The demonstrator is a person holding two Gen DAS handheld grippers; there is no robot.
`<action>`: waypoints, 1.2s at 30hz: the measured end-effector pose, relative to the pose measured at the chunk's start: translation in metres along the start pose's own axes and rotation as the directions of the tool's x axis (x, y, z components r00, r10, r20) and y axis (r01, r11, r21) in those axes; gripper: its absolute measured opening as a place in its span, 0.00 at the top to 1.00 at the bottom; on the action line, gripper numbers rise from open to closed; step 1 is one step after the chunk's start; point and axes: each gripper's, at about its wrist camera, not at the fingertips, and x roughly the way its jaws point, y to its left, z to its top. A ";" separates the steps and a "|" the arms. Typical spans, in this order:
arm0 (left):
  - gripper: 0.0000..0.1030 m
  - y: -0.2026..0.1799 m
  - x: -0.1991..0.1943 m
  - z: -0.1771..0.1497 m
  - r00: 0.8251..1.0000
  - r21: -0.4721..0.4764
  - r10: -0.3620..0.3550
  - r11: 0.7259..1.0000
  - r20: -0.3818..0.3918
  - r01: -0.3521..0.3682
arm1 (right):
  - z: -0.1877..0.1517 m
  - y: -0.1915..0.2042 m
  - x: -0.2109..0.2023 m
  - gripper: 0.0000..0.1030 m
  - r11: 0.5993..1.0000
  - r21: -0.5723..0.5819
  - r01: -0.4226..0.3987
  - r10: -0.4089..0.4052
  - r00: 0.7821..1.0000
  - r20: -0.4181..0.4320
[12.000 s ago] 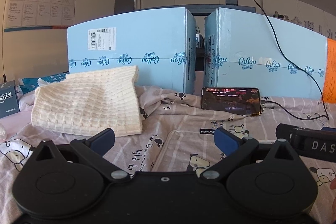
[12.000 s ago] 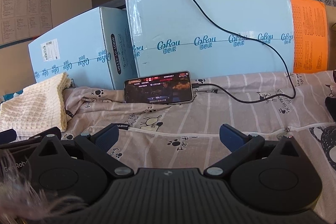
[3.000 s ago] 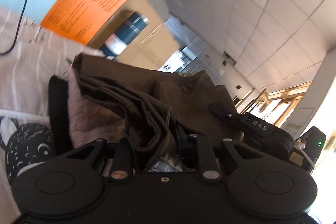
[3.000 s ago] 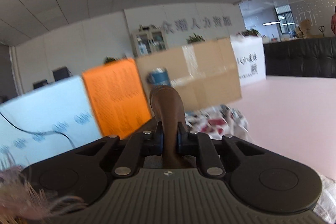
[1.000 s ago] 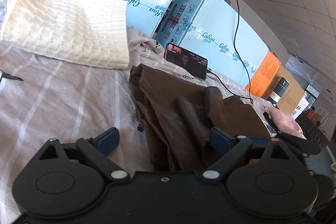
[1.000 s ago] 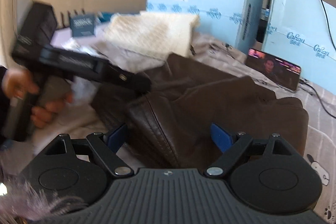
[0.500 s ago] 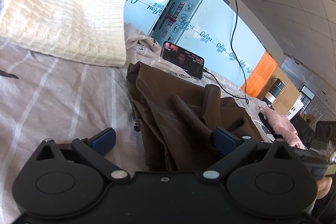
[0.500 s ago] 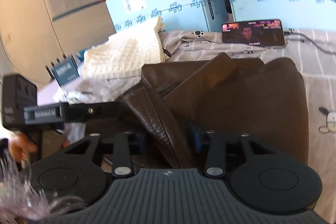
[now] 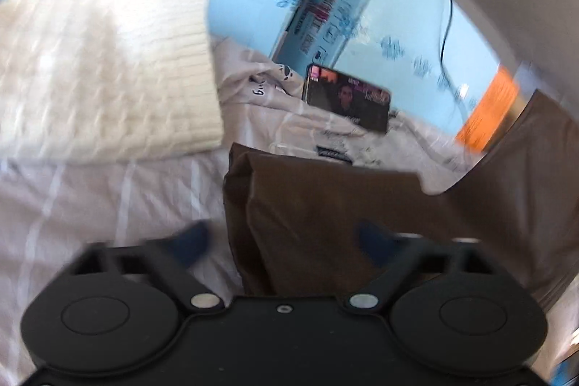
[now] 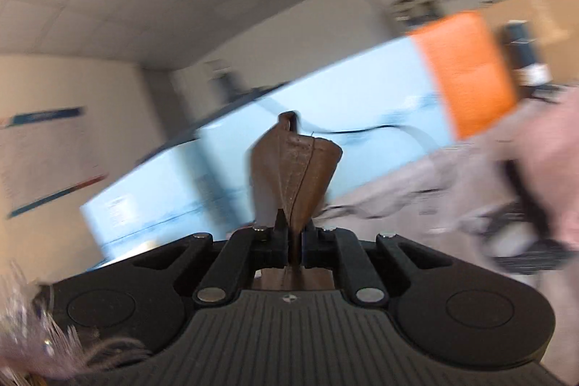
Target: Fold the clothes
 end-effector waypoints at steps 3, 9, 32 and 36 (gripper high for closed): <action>0.69 -0.013 0.000 -0.005 0.999 0.093 0.019 0.995 0.029 -0.022 | -0.006 -0.040 0.003 0.95 0.990 0.045 0.136 -0.134 0.990 -0.053; 0.86 -0.037 0.011 0.014 0.995 0.227 -0.014 0.974 0.103 -0.009 | -0.007 -0.079 0.013 0.95 0.969 0.093 0.227 -0.219 0.972 -0.089; 0.66 -0.044 0.035 0.035 0.987 0.425 -0.148 0.899 0.057 0.110 | 0.023 -0.014 0.064 0.21 0.953 -0.302 -0.021 -0.057 0.967 -0.247; 0.79 -0.046 0.031 0.030 0.979 0.450 -0.184 0.884 0.086 0.126 | 0.016 -0.002 0.139 0.21 0.940 -0.306 -0.150 0.011 0.911 -0.412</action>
